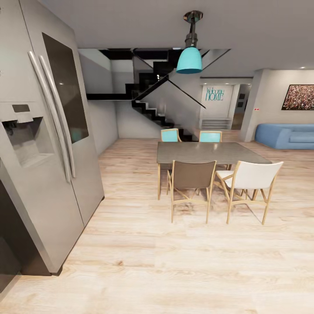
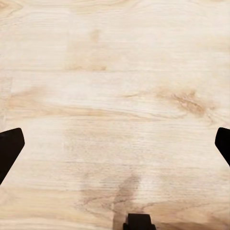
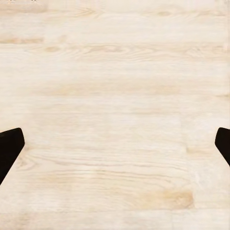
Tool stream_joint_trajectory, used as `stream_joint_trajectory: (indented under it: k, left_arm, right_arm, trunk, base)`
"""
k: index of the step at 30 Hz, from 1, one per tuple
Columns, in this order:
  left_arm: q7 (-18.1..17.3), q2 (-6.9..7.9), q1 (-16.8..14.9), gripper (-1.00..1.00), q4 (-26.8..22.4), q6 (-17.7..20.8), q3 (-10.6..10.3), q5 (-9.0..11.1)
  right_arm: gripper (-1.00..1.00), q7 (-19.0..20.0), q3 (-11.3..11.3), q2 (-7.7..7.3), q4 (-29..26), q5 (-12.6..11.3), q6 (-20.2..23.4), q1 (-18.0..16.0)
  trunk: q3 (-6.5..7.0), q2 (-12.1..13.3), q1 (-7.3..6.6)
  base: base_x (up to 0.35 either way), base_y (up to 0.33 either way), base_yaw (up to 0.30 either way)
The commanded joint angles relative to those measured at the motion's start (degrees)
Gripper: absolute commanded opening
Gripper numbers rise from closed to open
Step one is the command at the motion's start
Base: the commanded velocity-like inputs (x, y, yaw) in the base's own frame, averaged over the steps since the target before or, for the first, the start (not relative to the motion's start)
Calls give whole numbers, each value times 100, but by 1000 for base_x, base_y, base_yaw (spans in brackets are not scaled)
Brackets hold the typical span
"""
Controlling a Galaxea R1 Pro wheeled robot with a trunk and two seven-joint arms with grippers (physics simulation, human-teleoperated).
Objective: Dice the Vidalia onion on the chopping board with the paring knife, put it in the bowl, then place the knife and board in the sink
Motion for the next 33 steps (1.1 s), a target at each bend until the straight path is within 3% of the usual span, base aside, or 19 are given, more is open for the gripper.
stream_joint_trajectory:
  k: [1,19,33]
  left_arm:
    - [3,0,1,100,-5,-10,4,5]
    - [-5,-10,1,100,18,-10,4,5]
    - [-5,-27,1,100,29,-10,0,0]
  right_arm:
    - [100,-21,2,2,3,1,-21,-3]
    - [100,-31,0,10,82,1,-35,-3]
    - [100,-31,5,17,91,1,-35,-2]
  trunk:
    - [-5,-3,0]
    - [-5,-3,0]
    - [-5,-3,0]
  base:
    - [0,0,111]
    - [-12,4,261]
    - [-227,124,275]
